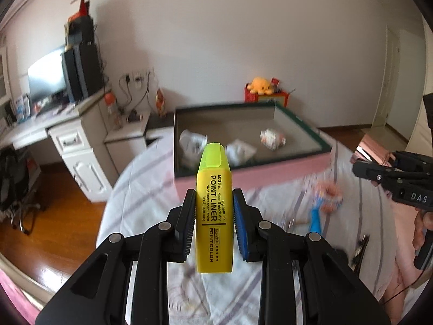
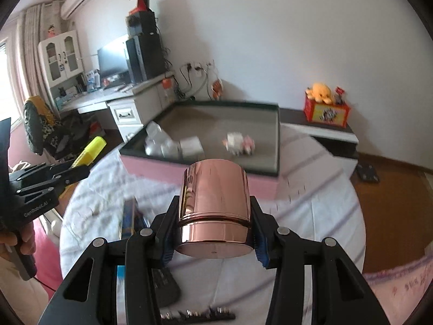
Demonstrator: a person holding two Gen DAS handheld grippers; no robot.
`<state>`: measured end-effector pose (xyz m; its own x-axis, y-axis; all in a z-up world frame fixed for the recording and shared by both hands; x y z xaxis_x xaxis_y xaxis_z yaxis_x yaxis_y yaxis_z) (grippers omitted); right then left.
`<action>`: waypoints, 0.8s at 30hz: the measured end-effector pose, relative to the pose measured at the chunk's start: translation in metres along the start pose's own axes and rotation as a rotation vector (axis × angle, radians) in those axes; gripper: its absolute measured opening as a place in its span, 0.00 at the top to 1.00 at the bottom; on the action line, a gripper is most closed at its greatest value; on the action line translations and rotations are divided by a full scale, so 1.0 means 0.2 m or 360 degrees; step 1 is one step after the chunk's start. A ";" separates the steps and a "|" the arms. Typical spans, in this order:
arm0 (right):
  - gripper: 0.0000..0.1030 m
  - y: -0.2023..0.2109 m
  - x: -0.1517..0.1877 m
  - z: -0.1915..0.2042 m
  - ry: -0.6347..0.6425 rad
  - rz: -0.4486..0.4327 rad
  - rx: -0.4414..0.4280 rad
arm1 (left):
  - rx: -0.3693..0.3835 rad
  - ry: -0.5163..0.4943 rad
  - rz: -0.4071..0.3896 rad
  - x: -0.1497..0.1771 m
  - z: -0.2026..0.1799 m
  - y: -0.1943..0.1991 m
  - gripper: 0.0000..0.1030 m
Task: Organize rigid objects
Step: 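Carry the highlighter and rose-gold cup toward the pink box, then lower the highlighter and cup into the pink box and open both tools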
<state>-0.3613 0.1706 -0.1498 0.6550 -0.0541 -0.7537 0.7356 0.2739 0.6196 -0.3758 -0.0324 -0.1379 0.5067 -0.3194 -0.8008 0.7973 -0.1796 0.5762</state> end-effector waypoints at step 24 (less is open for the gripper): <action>0.54 -0.84 -0.60 0.06 0.0078 0.0297 0.0038 | 0.0136 -0.0082 0.0225 -0.55 0.14 -0.84 0.74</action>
<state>-0.5605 0.1207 -0.1611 0.7716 0.0421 -0.6347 0.6065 0.2521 0.7541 -0.5744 0.0067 -0.1409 0.5928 -0.3938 -0.7025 0.6872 -0.2075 0.6962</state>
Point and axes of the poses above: each gripper's, at about its wrist camera, not at the fingertips, and y roughly against the way its jaws point, z to its left, x to its underside, the point moved 4 cm from there along -y, roughly the way its jaws point, and after that the axes turned 10 degrees about -y, right-handed, at the moved point
